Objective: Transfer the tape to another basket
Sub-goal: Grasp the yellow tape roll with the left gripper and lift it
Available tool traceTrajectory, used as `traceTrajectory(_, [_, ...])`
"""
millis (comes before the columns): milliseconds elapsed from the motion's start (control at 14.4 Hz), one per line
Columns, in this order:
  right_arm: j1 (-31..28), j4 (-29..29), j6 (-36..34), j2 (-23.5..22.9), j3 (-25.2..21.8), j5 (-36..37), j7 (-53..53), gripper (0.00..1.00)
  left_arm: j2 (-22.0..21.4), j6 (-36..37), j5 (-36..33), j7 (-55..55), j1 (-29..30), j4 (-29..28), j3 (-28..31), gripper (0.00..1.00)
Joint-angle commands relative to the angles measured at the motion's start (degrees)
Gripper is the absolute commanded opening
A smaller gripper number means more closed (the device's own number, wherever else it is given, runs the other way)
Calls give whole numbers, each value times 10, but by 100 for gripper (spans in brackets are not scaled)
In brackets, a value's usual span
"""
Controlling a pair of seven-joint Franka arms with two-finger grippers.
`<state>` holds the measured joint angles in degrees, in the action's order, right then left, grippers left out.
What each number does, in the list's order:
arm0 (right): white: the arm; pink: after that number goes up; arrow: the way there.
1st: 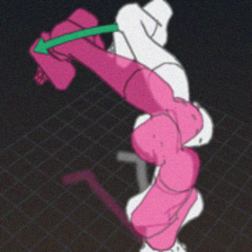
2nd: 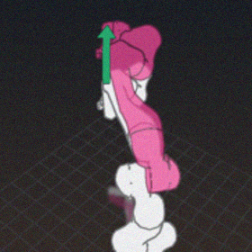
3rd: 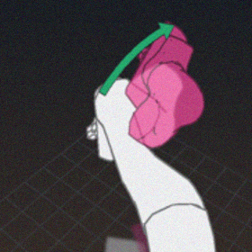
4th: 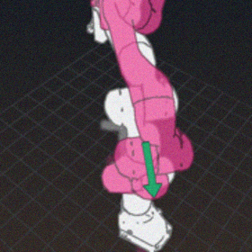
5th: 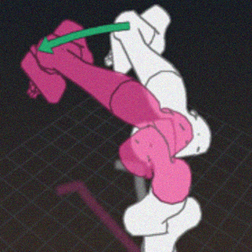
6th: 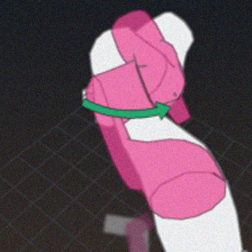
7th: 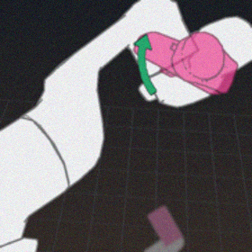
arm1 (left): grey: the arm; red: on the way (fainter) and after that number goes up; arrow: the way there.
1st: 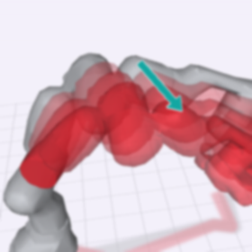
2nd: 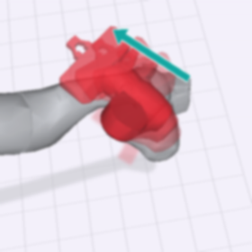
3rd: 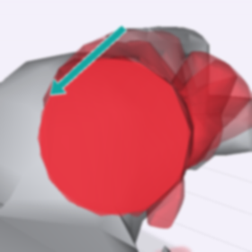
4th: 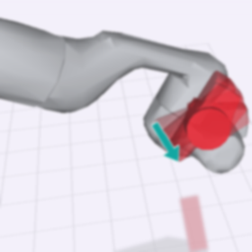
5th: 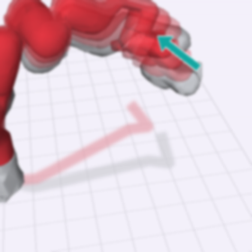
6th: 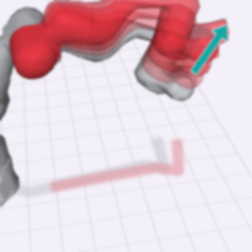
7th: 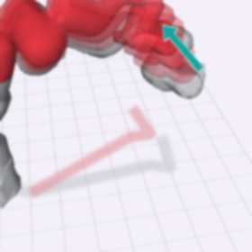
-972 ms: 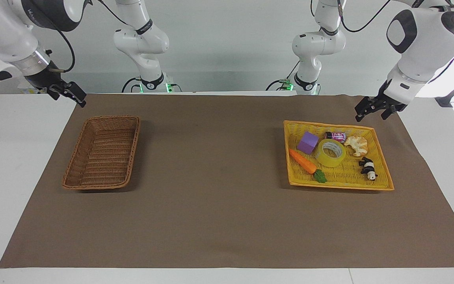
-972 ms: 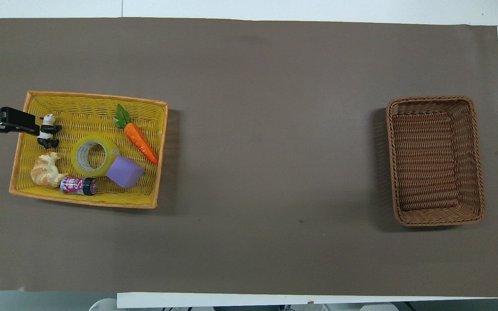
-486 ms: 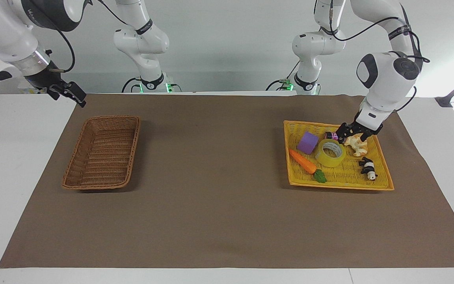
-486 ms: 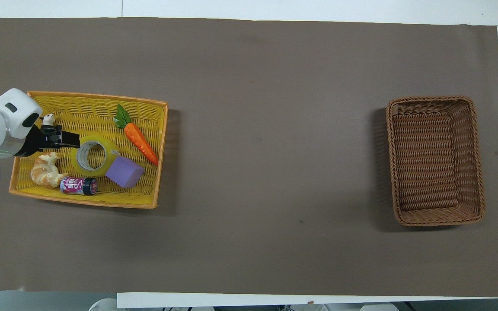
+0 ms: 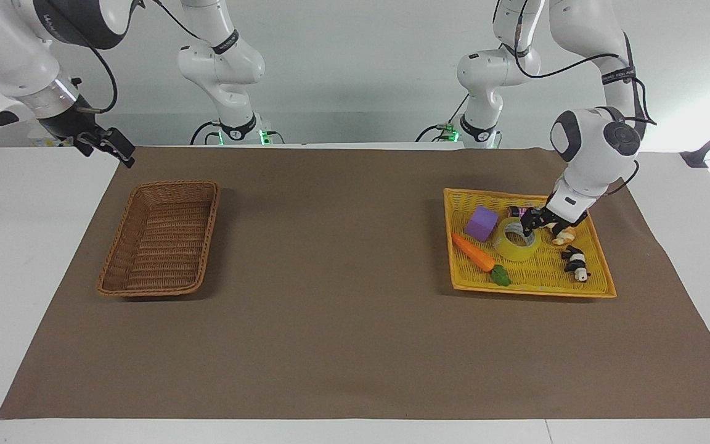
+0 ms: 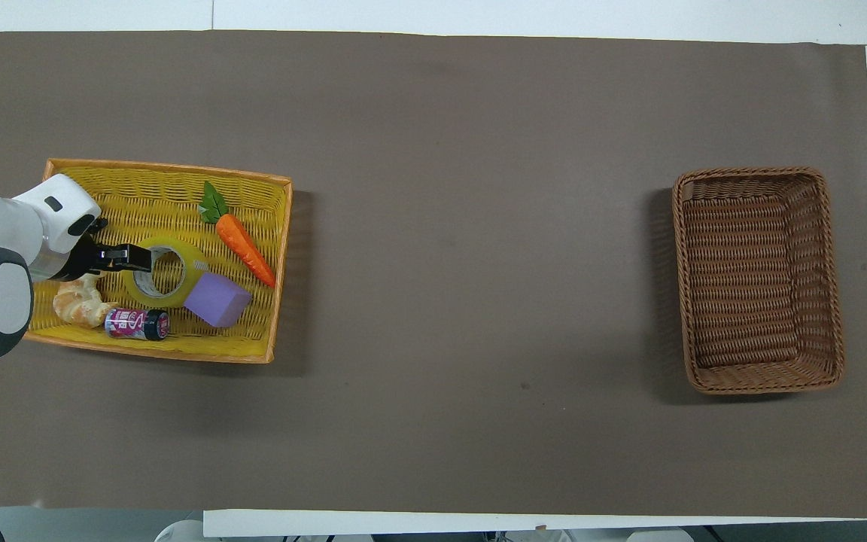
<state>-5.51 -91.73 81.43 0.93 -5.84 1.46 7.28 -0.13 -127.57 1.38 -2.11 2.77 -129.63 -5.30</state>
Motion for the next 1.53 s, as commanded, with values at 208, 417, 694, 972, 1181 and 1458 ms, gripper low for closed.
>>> traceTrajectory(208, [-6, -6, -2, 7, 4, -1, -11, 100, 16, -61, -8, -6, -4, -30, -1, 65])
traceTrajectory(417, [-6, -6, -2, 7, 4, -1, -11, 100, 17, -62, -8, -7, -3, -38, 0, 42])
traceTrajectory(694, [-6, -6, -2, 7, 4, -1, -11, 100, 23, -66, -8, -8, -2, -46, -1, 12])
traceTrajectory(972, [-6, -6, -2, 6, 4, -1, -11, 100, 25, -71, -8, -7, -2, -51, -1, 12])
traceTrajectory(1181, [-6, -6, -2, 7, 4, -1, -11, 100, 33, -65, -8, -4, -5, -35, -1, 0])
traceTrajectory(1458, [-6, -6, -2, 7, 4, -1, -11, 100, 29, 87, -9, -6, -7, 92, -1, 0])
